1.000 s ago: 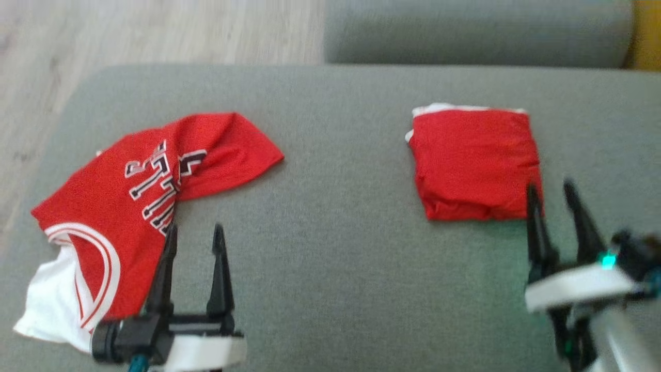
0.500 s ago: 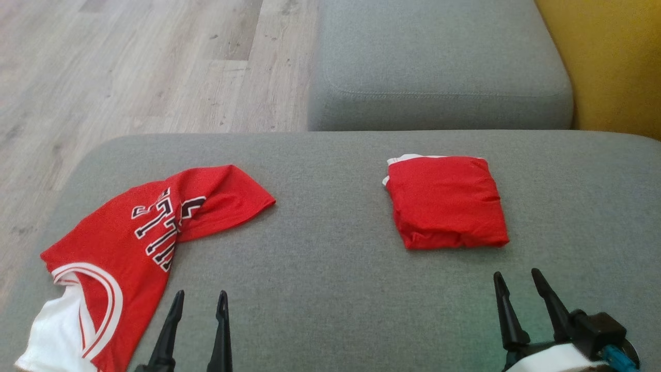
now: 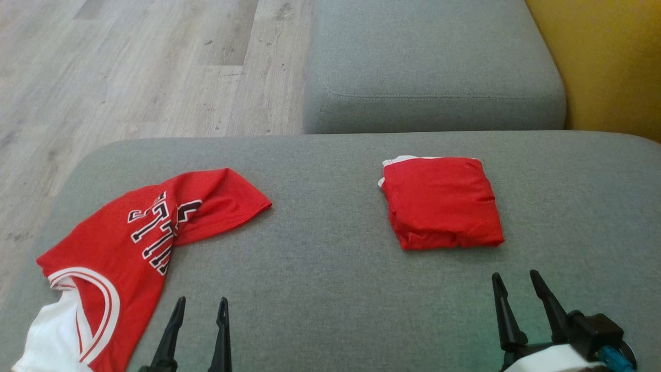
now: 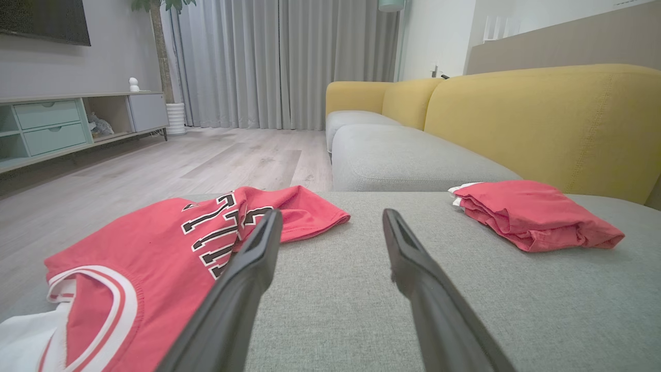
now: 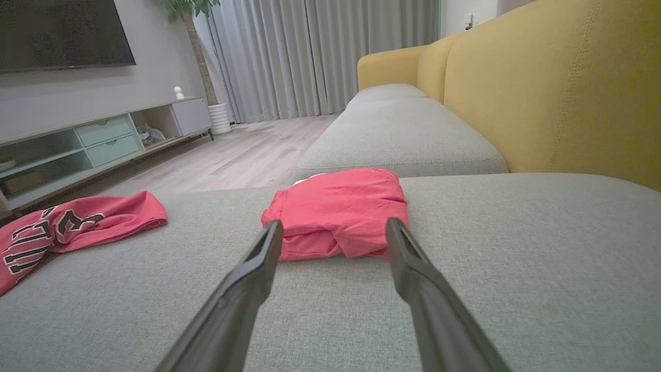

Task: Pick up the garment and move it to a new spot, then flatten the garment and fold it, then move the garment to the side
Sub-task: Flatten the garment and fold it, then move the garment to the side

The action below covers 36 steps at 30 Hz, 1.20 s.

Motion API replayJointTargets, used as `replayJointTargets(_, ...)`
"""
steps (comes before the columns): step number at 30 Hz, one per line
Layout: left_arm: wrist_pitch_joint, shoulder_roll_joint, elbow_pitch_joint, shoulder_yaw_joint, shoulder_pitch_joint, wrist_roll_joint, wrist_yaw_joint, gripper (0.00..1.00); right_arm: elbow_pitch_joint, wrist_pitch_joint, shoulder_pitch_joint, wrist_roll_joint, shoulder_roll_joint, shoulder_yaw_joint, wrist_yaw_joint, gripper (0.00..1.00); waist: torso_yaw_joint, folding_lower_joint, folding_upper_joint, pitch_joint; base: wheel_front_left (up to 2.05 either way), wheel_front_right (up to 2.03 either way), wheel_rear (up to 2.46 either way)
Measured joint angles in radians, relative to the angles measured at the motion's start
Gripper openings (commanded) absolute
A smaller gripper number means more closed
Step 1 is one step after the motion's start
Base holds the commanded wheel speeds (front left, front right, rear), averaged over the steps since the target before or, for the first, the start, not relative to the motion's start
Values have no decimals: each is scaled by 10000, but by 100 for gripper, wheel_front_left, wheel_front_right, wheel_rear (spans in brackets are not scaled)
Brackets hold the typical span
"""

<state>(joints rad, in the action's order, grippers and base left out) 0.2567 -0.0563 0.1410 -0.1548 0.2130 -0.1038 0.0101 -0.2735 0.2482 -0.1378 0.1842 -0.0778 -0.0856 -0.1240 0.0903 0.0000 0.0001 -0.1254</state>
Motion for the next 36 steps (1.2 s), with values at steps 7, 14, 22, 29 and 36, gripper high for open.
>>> replayJointTargets(7, 0, 2, 107, 79, -20, 12, 0, 100, -33, 0, 2, 2, 8, 12, 0, 100, -46, 0, 0, 0, 0, 0, 0)
replayJointTargets(14, 0, 4, 136, 198, -237, 12, -13, 100, -123, 0, 21, -12, 8, -35, 0, 100, -168, 0, 0, 150, 0, 0, 0)
replayJointTargets(22, 0, 8, 82, 226, -430, 10, -58, 100, -144, 0, 72, -98, 8, -82, 0, 100, -284, 0, 0, 484, 0, 0, 0)
replayJointTargets(29, 0, 19, -343, 92, -1104, 134, -27, 100, -740, 2, 1042, 58, -4, 100, 0, 100, -318, 0, 0, 1177, 0, 0, 0)
replayJointTargets(36, 0, 46, -813, -148, -2478, 360, 182, 100, -2554, -993, 4368, 1459, -828, -115, 0, 100, -250, 5, -1, 2576, 0, 0, 0)
